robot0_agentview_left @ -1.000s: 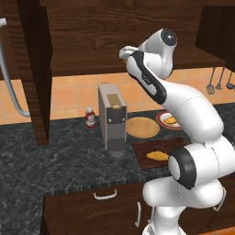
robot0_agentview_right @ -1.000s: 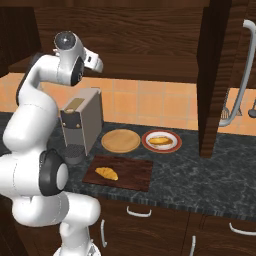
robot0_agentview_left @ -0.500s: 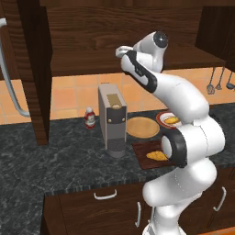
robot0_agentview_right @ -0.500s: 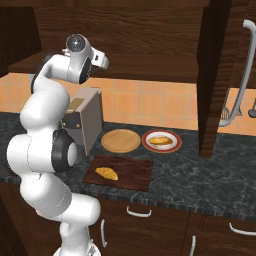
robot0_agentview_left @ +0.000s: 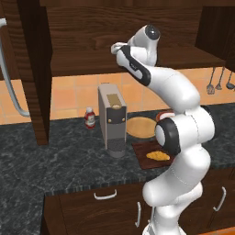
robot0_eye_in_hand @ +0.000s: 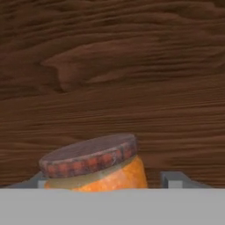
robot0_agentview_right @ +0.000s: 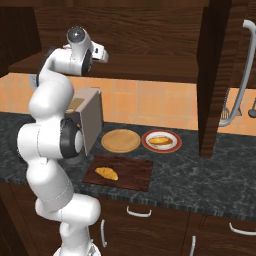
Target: From the different types of pastries on the counter, select a croissant and place it on the cutting board. Then retrieve a jar of jam from the cabinet and place it alongside the croissant on the cutting board.
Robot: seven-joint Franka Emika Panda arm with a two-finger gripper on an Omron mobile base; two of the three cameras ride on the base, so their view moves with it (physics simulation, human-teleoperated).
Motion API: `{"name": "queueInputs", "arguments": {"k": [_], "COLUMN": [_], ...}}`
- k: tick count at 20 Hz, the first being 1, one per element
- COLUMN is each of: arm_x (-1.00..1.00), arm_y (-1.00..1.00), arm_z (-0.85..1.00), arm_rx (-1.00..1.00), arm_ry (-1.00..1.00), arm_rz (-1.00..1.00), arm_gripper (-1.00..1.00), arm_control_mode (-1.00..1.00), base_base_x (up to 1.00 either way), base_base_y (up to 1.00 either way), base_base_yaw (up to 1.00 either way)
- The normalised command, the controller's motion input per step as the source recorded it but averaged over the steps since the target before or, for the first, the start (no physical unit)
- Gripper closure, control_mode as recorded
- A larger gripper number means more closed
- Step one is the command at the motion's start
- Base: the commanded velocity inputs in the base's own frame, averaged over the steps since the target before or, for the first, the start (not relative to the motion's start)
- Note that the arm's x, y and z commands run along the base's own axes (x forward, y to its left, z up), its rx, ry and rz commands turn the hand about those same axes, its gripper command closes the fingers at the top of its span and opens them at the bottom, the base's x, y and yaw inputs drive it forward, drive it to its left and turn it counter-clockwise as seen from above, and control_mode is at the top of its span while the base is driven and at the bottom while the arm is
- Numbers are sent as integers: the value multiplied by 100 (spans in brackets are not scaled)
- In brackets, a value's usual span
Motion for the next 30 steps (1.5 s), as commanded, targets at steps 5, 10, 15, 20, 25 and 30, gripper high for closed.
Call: {"name": "queueInputs", "arguments": {"k": [5,10,15,20,25,30], "arm_x": [-2,-84,-100,-83,-88,-65], "arm_y": [-1,-28,-63,-41,-23,-4], "arm_z": [-33,46,12,-7,0,0], "arm_rx": [0,3,4,2,5,6], "arm_ry": [-4,-45,-61,-38,-15,7], "arm_rz": [5,15,21,8,2,-1], "arm_gripper": [100,100,100,100,100,100], "arm_control_mode": [-100,-100,-100,-100,-100,-100], "base_base_x": [0,0,0,0,0,0], "base_base_y": [0,0,0,0,0,0], "base_base_yaw": [0,0,0,0,0,0]}}
